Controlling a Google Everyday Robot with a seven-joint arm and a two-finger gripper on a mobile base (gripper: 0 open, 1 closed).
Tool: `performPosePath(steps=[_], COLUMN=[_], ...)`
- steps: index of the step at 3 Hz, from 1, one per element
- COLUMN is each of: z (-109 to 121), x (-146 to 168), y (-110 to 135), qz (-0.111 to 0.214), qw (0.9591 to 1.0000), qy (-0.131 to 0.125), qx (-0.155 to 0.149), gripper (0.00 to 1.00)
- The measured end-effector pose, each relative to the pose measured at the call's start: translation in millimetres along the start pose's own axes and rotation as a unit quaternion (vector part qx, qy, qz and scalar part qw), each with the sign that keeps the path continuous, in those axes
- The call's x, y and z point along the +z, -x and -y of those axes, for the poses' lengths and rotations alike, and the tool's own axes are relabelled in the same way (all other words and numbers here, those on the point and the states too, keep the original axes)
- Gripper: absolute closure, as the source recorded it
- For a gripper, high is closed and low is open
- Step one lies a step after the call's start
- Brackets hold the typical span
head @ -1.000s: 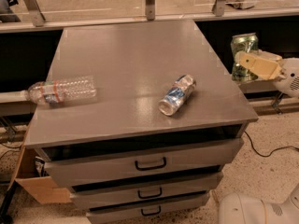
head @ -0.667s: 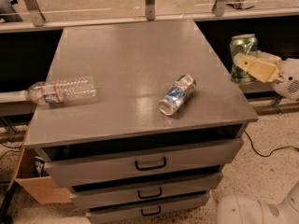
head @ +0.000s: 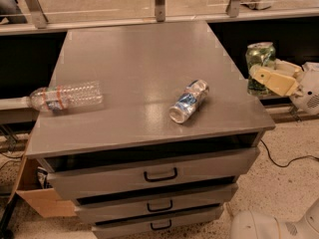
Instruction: Place green can upright
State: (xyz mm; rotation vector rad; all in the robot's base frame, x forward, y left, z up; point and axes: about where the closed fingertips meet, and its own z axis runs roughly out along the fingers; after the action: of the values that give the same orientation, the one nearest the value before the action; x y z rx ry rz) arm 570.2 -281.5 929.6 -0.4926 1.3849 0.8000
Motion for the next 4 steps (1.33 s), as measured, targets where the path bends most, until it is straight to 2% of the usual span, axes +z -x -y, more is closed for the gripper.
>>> performPosePath(steps=[1, 4], z=[-4, -8], x=[-1, 0], y=[-10, -38], qz=[0.002, 0.031], qw=[1.0, 0.9982], qy=[-0.005, -0.042], qx=[-0.003, 0.031], gripper=[1.0, 1.0])
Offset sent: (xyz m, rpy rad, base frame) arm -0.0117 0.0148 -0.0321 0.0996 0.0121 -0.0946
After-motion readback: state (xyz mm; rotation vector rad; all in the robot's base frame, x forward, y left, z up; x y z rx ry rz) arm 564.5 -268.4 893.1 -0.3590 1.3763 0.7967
